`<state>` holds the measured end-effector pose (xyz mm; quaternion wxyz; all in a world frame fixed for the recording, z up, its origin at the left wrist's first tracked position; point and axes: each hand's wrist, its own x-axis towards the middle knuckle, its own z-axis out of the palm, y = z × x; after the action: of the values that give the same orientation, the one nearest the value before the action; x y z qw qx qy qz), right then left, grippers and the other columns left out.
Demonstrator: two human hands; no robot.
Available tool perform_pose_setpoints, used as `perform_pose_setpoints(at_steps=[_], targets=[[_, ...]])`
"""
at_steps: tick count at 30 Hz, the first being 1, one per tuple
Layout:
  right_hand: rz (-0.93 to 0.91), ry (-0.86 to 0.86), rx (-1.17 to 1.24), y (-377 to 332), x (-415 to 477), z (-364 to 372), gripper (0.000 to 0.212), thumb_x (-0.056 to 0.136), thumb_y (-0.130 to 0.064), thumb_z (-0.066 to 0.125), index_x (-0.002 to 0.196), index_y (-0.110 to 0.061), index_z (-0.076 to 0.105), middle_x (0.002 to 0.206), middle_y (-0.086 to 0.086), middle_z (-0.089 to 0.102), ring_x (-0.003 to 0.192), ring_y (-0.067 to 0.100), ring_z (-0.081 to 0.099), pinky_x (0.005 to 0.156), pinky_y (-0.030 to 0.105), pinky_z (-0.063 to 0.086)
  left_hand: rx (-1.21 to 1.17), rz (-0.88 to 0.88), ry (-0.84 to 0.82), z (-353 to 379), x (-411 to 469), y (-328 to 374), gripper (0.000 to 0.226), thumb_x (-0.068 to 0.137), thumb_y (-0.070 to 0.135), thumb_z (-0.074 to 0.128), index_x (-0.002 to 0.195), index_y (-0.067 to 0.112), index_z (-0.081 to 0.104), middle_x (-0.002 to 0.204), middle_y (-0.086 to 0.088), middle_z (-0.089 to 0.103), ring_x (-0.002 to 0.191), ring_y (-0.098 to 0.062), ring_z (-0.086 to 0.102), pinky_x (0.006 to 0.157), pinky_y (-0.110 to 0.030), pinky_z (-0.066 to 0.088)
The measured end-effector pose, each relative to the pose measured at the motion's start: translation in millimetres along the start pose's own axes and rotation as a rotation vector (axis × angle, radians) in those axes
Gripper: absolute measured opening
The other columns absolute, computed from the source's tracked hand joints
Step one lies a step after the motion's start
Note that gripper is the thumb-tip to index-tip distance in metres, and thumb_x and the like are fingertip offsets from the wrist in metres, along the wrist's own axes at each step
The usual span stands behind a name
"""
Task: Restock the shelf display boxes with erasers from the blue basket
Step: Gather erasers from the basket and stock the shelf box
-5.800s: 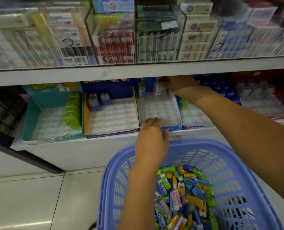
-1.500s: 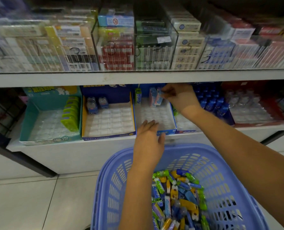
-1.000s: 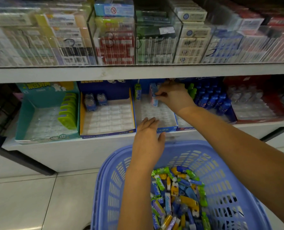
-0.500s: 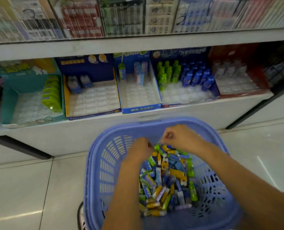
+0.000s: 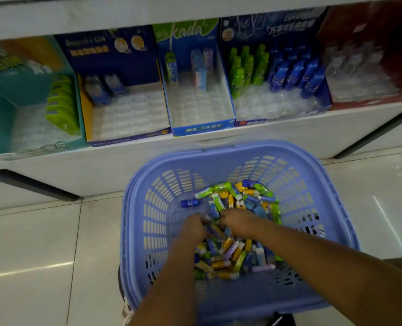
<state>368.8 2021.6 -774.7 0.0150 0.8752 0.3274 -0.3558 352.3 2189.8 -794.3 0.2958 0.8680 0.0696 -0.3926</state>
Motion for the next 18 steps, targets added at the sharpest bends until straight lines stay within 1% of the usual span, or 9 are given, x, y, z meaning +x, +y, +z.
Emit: perform_pose_setpoints(at_steps=[2,4,7,10,12,13,15,16,18], targets=[[0.041,-0.009,0.023,4.8,1.7,-4.4,0.035,0.087,-0.006,0.056,0.123,-0.007,0.056,0.120,0.016,0.053,0.110,0.032,0.052,0.084,0.040,0.048,0.032,-0.016,0.016,1.3,1.2,2.0,0.047,0.075,0.012,0.077,0.119,0.006,0.063,0.123,-0.012,0.062,0.114,-0.024,0.057,0.088,-0.022,0.043],[0.158,-0.002,0.246,12.9,-3.2,-11.5,0.027,0.090,-0.014,0.054,0.115,-0.004,0.058,0.115,0.018,0.057,0.098,0.031,0.056,0.079,0.038,0.048,0.035,-0.078,0.015,1.2,5.2,3.0,0.046,0.075,0.015,0.078,0.117,0.003,0.065,0.122,-0.015,0.063,0.114,-0.026,0.058,0.094,-0.029,0.046],[0.280,0.235,0.719,26.7,-22.3,-19.8,0.020,0.094,-0.021,0.055,0.104,-0.005,0.056,0.097,0.016,0.067,0.087,0.027,0.062,0.077,0.038,0.048,0.025,-0.183,-0.031,-0.7,7.3,5.8,0.045,0.075,0.015,0.078,0.113,-0.004,0.065,0.118,-0.019,0.065,0.110,-0.026,0.062,0.092,-0.033,0.051],[0.361,0.406,1.056,35.5,-45.0,-34.3,0.016,0.093,-0.023,0.059,0.098,-0.009,0.055,0.087,0.008,0.064,0.080,0.021,0.062,0.073,0.036,0.050,0.084,-0.237,-0.007,-9.3,1.9,13.5,0.037,0.085,0.018,0.067,0.116,0.000,0.062,0.118,-0.016,0.065,0.108,-0.025,0.062,0.088,-0.030,0.050],[0.376,0.453,1.246,36.6,-54.1,-49.3,0.011,0.092,-0.020,0.060,0.092,-0.010,0.055,0.075,0.005,0.065,0.064,0.011,0.062,0.060,0.025,0.050,0.115,-0.227,-0.002,-25.1,-1.1,20.0,0.011,0.087,0.014,0.062,0.090,0.005,0.067,0.094,-0.015,0.066,0.084,-0.021,0.065,0.077,-0.030,0.051],[0.374,0.483,1.332,36.3,-57.8,-57.8,0.010,0.091,-0.017,0.061,0.088,-0.010,0.054,0.070,0.004,0.064,0.058,0.009,0.061,0.055,0.022,0.049,0.087,-0.224,-0.024,-33.5,-1.2,22.9,0.013,0.085,0.011,0.064,0.072,0.007,0.062,0.078,-0.013,0.061,0.068,-0.018,0.060,0.069,-0.029,0.050],[0.324,0.546,1.498,34.1,-65.2,-74.9,0.012,0.089,-0.009,0.062,0.082,-0.006,0.052,0.067,0.009,0.062,0.054,0.013,0.059,0.052,0.023,0.046,-0.084,-0.157,-0.102,-50.2,-4.4,30.6,0.018,0.081,0.007,0.070,0.068,0.006,0.058,0.071,-0.009,0.057,0.063,-0.016,0.054,0.064,-0.027,0.045],[0.285,0.575,1.547,31.7,-69.3,-83.8,0.013,0.089,-0.007,0.062,0.081,-0.006,0.051,0.067,0.011,0.060,0.053,0.016,0.056,0.050,0.025,0.044,-0.253,-0.080,-0.148,-59.0,-11.1,36.1,0.009,0.080,0.005,0.071,0.078,0.005,0.063,0.074,-0.008,0.060,0.067,-0.016,0.056,0.066,-0.025,0.045],[0.210,0.648,1.564,25.9,-78.7,-102.9,0.013,0.086,-0.005,0.064,0.083,-0.007,0.051,0.065,0.012,0.059,0.050,0.017,0.052,0.048,0.025,0.041,-0.630,0.078,-0.230,-79.1,-29.2,52.6,0.012,0.082,0.004,0.070,0.093,0.004,0.065,0.068,0.001,0.066,0.063,-0.008,0.060,0.064,-0.017,0.047]])
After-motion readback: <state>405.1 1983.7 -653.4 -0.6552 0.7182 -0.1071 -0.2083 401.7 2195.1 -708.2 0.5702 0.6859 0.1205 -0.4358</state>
